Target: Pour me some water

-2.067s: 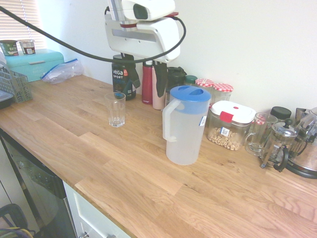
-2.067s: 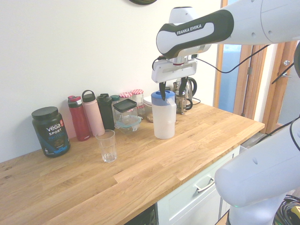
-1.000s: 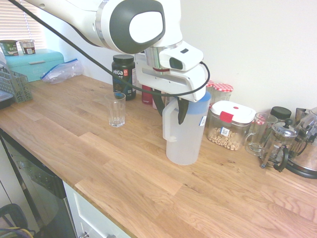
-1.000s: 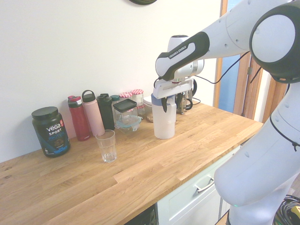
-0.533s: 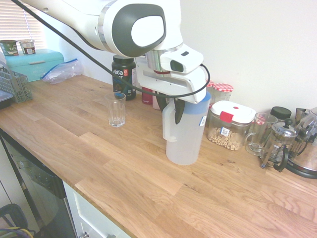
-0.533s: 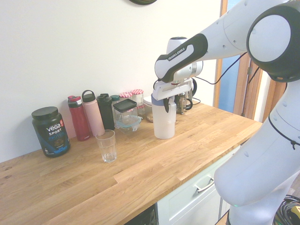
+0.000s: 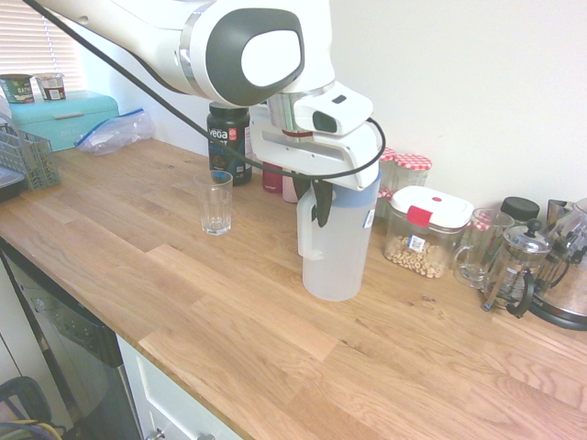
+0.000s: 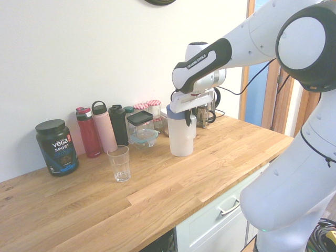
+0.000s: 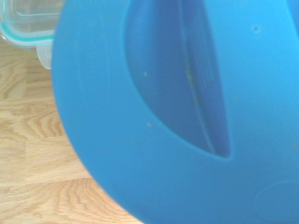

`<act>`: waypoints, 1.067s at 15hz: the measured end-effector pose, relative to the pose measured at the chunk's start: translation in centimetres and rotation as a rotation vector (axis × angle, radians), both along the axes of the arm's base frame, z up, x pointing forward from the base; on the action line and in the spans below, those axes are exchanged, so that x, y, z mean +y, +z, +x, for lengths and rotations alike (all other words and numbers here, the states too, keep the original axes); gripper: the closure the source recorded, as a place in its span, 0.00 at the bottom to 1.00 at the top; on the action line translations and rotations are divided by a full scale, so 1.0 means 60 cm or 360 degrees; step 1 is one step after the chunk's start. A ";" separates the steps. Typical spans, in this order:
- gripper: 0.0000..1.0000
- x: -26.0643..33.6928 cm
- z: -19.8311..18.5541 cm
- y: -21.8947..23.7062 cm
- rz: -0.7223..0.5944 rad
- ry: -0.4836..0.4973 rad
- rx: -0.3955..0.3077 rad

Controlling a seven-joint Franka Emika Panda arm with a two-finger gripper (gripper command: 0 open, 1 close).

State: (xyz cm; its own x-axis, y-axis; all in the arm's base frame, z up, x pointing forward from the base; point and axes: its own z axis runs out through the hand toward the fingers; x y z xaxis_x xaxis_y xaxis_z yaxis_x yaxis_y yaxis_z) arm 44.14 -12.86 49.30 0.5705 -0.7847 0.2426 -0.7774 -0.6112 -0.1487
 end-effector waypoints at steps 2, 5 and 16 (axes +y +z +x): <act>1.00 0.004 -0.001 0.007 -0.0013 0.0079 0.0010; 1.00 0.018 -0.019 0.058 0.0000 0.0268 -0.0001; 1.00 0.240 -0.046 0.138 -0.0274 0.1192 0.0070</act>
